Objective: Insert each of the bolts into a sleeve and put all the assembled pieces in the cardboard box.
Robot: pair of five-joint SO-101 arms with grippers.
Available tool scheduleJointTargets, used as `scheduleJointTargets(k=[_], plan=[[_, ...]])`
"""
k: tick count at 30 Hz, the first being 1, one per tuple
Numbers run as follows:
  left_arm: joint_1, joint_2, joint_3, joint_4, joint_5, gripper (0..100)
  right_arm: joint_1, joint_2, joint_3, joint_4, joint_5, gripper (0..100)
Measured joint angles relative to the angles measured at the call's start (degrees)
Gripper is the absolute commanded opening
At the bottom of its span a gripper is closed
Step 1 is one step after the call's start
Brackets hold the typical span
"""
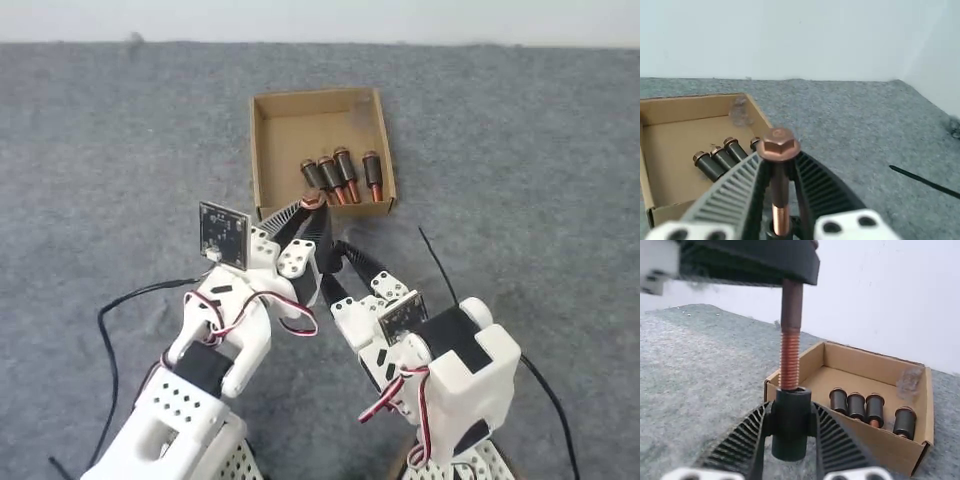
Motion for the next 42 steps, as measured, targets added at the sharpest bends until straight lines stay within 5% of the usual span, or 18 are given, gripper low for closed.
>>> scheduleJointTargets(k=[42], plan=[[-0.26,1.58,0.18,-3.69,-1.67,1,0.0,0.0,0.0,0.0,0.26,0.7]])
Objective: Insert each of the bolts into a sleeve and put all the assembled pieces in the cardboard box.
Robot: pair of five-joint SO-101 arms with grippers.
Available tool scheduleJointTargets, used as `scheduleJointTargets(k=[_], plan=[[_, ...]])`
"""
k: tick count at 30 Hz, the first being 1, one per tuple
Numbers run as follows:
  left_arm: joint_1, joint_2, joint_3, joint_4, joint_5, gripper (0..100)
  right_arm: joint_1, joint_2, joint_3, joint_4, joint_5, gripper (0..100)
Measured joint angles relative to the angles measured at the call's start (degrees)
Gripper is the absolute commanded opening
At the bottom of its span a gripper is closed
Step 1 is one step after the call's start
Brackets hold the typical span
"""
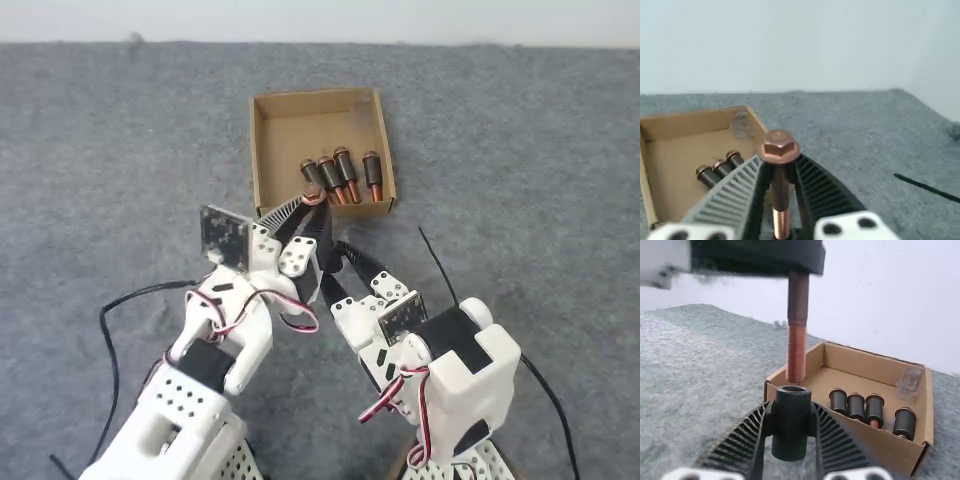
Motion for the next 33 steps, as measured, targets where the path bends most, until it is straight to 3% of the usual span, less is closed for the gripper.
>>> scheduleJointTargets(k=[5,33], plan=[[-0.53,6.42,-2.37,0.0,-0.18,1,0.0,0.0,0.0,0.0,0.0,0.7],[1.58,6.86,0.79,5.01,0.0,1,0.7,-0.09,0.0,0.0,0.0,0.7]])
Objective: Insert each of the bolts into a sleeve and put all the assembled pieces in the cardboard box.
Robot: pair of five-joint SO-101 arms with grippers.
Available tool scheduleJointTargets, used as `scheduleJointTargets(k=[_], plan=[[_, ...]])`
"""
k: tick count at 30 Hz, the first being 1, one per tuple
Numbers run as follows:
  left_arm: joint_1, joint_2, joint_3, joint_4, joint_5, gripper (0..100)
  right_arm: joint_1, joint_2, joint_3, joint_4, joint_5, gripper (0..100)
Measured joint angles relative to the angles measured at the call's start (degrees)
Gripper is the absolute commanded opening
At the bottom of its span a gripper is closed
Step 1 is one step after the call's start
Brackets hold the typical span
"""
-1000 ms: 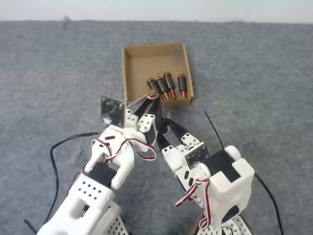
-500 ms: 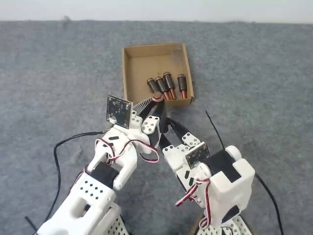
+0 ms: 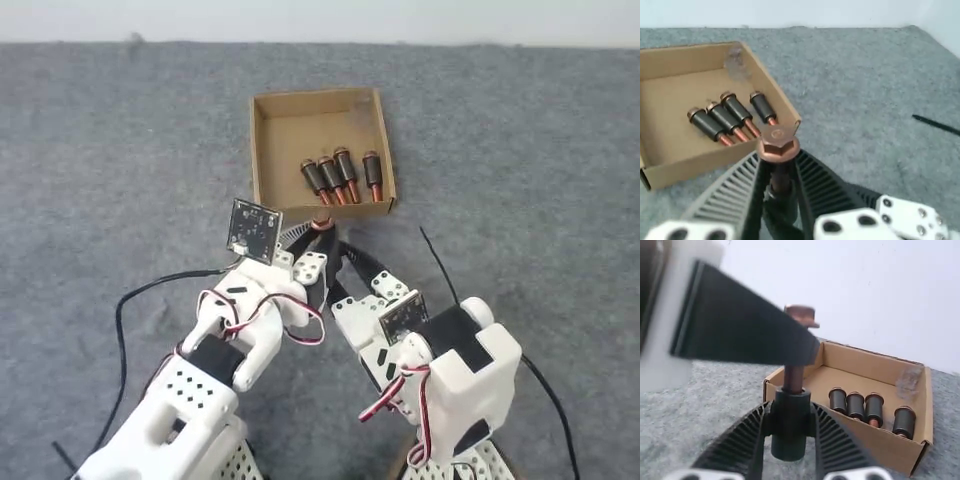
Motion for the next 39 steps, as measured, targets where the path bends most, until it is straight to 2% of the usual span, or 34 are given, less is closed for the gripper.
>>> scheduleJointTargets(k=[10,17,19,39], plan=[[0.09,-0.53,4.04,-0.62,0.0,2,0.0,0.09,0.0,0.0,0.0,0.7],[-0.18,-0.79,5.19,-1.05,0.0,20,0.09,0.09,0.0,0.09,0.09,0.7],[-1.05,-0.79,5.54,-1.32,0.0,23,0.53,0.18,0.0,0.09,0.09,0.7],[-1.05,-0.09,6.51,-0.88,-0.26,22,1.49,-0.53,0.09,-0.09,0.09,0.7]])
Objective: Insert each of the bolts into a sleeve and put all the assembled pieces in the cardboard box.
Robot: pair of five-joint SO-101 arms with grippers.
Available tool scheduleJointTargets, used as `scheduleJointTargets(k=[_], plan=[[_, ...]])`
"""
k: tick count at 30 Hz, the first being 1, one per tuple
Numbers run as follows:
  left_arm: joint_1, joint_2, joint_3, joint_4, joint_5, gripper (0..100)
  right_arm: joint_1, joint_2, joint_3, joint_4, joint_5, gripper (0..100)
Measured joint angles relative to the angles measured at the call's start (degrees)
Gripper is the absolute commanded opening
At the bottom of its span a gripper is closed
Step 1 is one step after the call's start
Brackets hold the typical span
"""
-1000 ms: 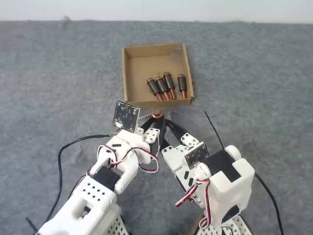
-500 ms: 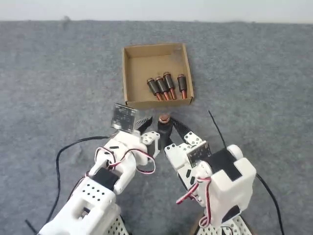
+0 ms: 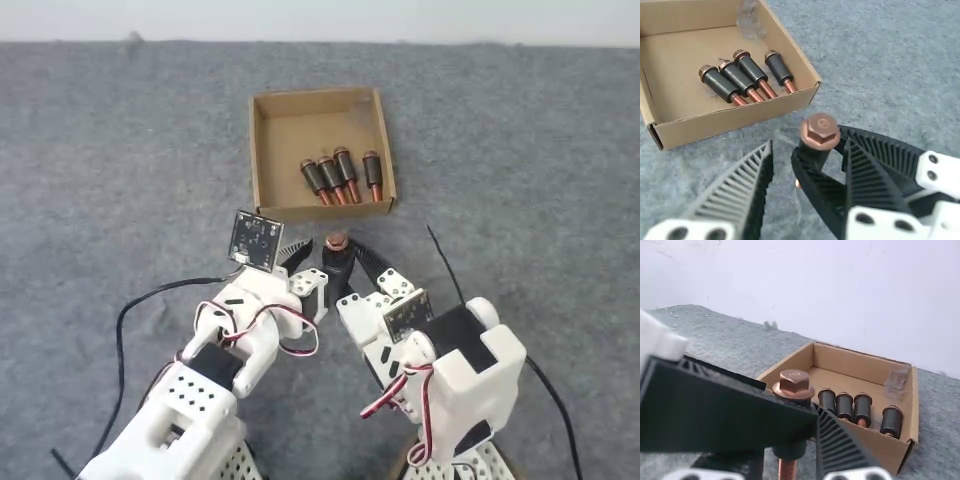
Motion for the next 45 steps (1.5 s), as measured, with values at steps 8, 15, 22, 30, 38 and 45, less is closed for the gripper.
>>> scheduleJointTargets(k=[8,15,22,30,38,45], plan=[[0.0,-6.42,0.0,0.62,-0.09,22,0.0,0.0,0.0,0.0,0.0,0.7],[-0.09,-24.0,-2.64,14.33,-0.09,22,0.44,0.0,0.0,0.0,0.0,0.7],[-7.03,-37.19,-2.64,23.03,-0.18,7,0.62,0.0,0.0,0.0,0.0,0.7],[-19.87,-43.16,-3.25,28.4,-0.18,2,2.2,0.0,0.0,0.0,-0.09,0.7],[-28.66,-43.16,-3.25,41.41,-5.36,2,2.2,0.0,0.0,0.0,-0.09,0.7],[-33.41,-43.16,-2.11,46.15,-7.91,2,2.2,0.0,0.0,0.0,-0.09,0.7]])
